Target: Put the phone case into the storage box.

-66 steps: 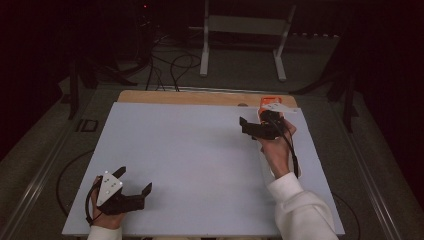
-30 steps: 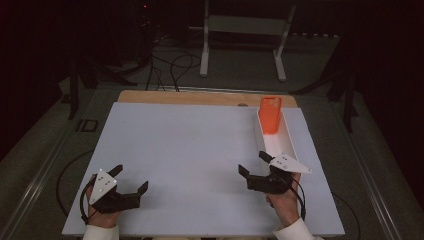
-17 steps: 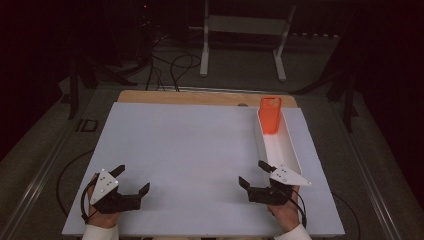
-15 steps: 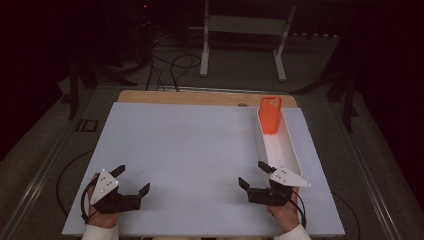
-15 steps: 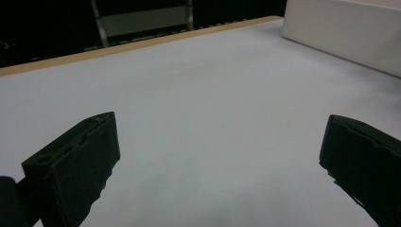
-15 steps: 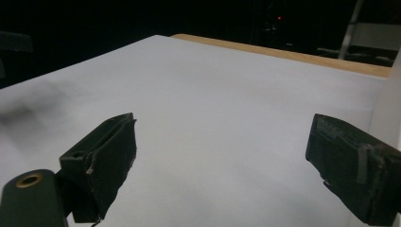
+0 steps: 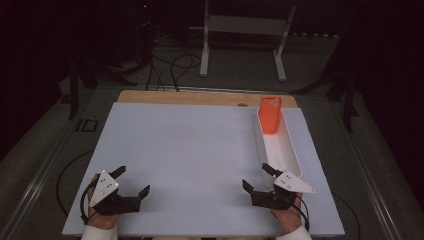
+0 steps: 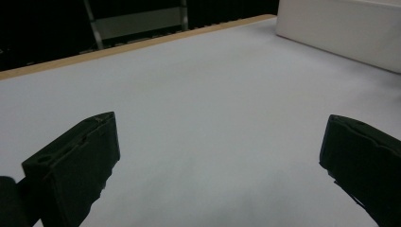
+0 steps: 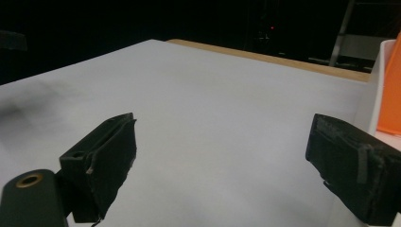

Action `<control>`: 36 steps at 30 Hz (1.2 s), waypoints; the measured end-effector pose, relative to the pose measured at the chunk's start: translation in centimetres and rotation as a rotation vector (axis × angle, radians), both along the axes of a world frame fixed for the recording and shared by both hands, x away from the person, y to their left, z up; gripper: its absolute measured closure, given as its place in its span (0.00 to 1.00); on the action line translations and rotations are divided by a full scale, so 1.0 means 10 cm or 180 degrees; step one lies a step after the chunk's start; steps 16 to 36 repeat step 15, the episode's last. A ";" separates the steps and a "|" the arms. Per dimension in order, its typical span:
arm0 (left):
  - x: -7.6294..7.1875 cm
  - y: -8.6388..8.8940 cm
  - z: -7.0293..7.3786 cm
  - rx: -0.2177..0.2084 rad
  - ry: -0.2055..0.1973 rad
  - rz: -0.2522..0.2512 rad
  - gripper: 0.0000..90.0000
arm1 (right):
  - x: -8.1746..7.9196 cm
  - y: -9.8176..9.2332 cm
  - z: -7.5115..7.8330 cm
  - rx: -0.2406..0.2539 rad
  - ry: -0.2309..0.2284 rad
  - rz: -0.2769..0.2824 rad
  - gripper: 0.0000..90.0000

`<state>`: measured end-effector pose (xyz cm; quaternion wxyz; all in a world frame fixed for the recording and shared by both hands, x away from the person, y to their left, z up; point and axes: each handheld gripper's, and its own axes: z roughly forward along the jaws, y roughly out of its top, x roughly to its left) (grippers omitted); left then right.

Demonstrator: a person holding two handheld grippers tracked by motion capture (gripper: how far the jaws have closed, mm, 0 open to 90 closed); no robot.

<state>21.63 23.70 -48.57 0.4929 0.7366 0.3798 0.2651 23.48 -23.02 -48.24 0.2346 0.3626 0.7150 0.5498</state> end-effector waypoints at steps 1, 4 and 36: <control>0.00 0.00 0.00 0.0005 0.0003 -0.0003 0.00 | 0.00 0.00 -0.01 -0.0011 -0.0004 -0.0001 0.10; -0.01 -0.02 -0.01 0.0001 0.0004 -0.0009 0.00 | 0.00 0.01 -0.01 -0.0011 -0.0014 0.0011 0.10; -0.01 -0.05 -0.03 0.0023 0.0010 0.0017 0.00 | 0.00 0.00 0.00 -0.0004 -0.0020 -0.0007 0.10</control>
